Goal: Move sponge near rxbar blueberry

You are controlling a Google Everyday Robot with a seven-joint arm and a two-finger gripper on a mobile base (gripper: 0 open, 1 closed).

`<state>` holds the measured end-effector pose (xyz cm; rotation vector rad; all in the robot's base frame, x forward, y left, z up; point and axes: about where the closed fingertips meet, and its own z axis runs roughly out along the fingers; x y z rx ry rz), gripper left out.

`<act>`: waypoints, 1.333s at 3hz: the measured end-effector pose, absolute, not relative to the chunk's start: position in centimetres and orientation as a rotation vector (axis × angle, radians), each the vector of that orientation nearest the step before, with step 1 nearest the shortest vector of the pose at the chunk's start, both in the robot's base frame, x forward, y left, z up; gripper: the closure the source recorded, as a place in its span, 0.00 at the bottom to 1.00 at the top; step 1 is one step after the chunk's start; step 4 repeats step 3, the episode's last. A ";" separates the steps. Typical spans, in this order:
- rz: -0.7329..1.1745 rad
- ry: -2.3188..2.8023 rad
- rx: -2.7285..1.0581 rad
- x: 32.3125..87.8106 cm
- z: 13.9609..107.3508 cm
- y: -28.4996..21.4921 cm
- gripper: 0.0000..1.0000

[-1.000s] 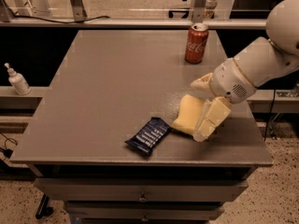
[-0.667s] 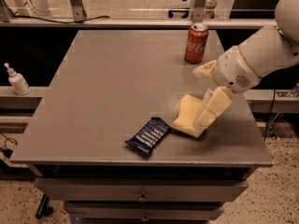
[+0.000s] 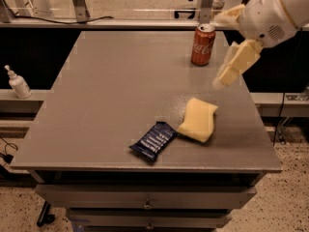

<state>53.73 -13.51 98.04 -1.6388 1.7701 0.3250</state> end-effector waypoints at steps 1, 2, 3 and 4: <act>0.261 1.678 -1.644 55.5 102.2 -15.1 0.00; 0.230 1.647 -1.628 55.8 104.1 -15.3 0.00; 0.230 1.647 -1.628 55.8 104.1 -15.3 0.00; 0.230 1.647 -1.628 55.8 104.1 -15.3 0.00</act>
Offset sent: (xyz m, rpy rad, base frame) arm 0.0160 -0.0138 0.0365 0.0066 -0.0832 0.0213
